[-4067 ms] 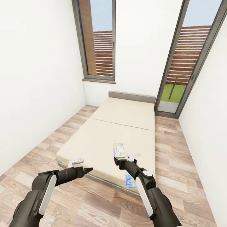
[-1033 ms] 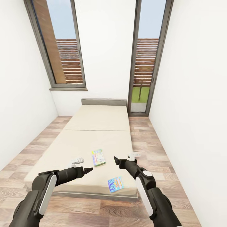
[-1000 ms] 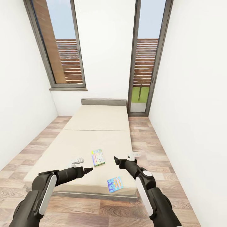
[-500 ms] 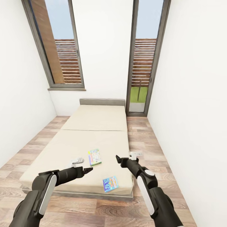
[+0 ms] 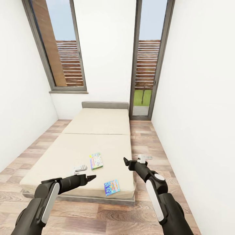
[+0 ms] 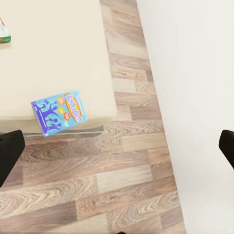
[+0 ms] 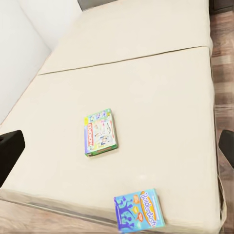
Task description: Put all the toys in the child's room - the three board games (two on the bed and one on the table), the two jigsaw puzzles on the table, and the tennis ball on the table - inside the toy box on the table in the child's room.
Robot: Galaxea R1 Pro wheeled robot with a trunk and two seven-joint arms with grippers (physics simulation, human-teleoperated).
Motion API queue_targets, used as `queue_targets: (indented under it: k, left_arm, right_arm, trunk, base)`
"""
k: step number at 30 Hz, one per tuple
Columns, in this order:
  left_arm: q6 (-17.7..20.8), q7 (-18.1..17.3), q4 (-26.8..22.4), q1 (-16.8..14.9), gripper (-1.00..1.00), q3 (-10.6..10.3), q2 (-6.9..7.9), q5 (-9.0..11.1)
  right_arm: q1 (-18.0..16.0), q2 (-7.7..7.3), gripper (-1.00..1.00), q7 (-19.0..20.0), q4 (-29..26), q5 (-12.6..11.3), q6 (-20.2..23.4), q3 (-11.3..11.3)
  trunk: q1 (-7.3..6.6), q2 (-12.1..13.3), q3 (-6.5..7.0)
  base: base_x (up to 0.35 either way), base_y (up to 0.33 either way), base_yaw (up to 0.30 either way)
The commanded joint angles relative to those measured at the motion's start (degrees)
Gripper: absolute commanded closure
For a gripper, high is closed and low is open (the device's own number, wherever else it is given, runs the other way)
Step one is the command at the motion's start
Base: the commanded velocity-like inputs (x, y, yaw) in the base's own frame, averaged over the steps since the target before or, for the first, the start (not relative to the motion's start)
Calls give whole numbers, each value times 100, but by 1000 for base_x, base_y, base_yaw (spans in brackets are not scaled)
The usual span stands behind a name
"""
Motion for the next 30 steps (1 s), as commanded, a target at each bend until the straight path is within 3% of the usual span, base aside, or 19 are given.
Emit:
queue_targets:
  k: [1, 6, 7, 8, 15, 25, 30]
  left_arm:
    - [-47, -2, 85, -5, -100, 9, 2, 31]
    - [-416, 72, 549, -5, -100, 38, 11, 33]
    - [-758, 362, 1253, -30, -100, 52, 8, 29]
    - [-866, 485, 1438, -43, -100, 54, 3, 32]
    - [-1289, 932, 2177, -90, -100, 57, -32, 53]
    - [-1800, 1096, 3624, -640, -100, 50, -95, 37]
    - [-2302, 1451, 4357, -899, -100, 49, -95, 41]
  right_arm:
    - [0, 2, -100, 8, -22, -21, 77, -8]
    - [5, 2, -100, 15, -45, -30, 137, -110]
    - [6, 2, -100, 29, -49, -36, 160, -236]
    - [6, 2, -100, 30, -50, -37, 167, -253]
    - [7, 2, -100, 33, -51, -38, 158, -281]
    - [84, 2, -100, 39, -349, -38, 164, -285]
    - [240, 2, -100, 41, -572, -38, 170, -285]
  trunk:
    - [3, -13, -13]
    - [3, -13, -13]
    - [3, -13, -13]
    - [3, -13, -13]
    - [3, -13, -13]
    - [3, -13, -13]
    - [3, -13, -13]
  base:
    - [-25, -38, 0]
    - [-11, -17, 0]
    - [-1, -2, 0]
    - [-1, -1, 0]
    - [0, 0, 0]
    - [0, 0, 0]
    - [0, 0, 0]
